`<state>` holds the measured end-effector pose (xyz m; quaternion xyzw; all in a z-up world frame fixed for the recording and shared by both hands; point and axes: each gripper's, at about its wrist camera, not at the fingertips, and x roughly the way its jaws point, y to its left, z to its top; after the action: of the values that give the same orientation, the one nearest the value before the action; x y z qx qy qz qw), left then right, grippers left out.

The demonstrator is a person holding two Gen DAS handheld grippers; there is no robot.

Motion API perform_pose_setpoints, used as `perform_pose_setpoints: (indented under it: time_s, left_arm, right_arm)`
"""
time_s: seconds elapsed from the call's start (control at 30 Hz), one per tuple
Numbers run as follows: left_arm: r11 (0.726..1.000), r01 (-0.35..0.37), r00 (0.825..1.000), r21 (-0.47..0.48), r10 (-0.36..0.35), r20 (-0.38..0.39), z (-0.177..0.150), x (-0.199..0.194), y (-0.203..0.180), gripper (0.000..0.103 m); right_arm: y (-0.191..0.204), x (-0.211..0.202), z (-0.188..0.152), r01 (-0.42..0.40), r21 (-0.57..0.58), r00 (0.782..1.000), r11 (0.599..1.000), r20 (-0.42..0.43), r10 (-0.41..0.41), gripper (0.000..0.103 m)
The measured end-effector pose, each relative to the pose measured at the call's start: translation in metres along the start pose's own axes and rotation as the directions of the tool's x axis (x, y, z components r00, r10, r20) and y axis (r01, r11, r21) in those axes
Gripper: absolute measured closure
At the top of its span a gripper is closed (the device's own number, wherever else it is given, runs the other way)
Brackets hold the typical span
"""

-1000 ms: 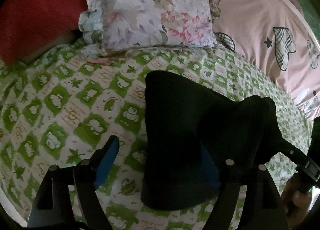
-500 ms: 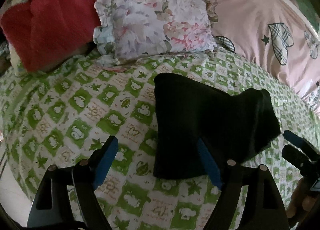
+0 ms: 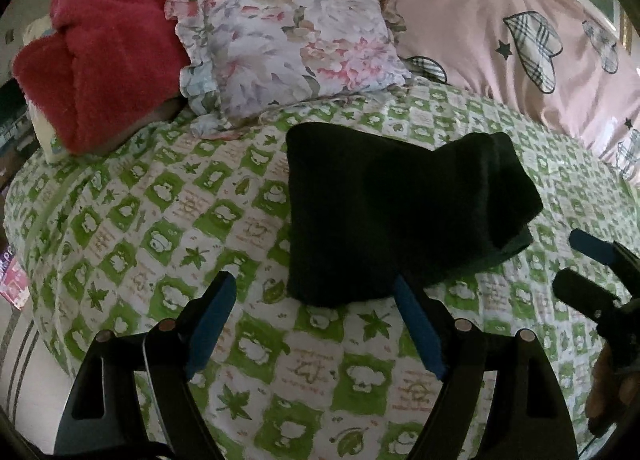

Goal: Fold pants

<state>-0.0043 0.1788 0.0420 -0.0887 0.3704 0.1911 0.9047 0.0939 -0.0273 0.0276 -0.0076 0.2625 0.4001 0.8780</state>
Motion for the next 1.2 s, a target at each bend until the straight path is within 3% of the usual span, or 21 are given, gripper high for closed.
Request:
perform_pose_setpoints:
  time_s: [0.2, 0.5, 1.2]
  left_arm:
    - [1.000, -0.011, 1.000, 0.010, 0.010, 0.025, -0.009, 0.001, -0.007, 0.019]
    - [0.999, -0.025, 1.000, 0.024, 0.025, -0.012, -0.020, 0.023, -0.011, 0.018]
    - [1.000, -0.023, 1.000, 0.015, 0.023, 0.001, -0.015, 0.038, -0.006, 0.018]
  right_arm:
    - [-0.001, 0.004, -0.010, 0.024, -0.010, 1.000, 1.000, 0.009, -0.024, 0.001]
    - [-0.002, 0.023, -0.023, 0.037, -0.016, 0.999, 0.999, -0.021, -0.037, 0.001]
    - [0.006, 0.037, -0.019, 0.044, -0.062, 0.999, 0.997, -0.013, -0.045, 0.001]
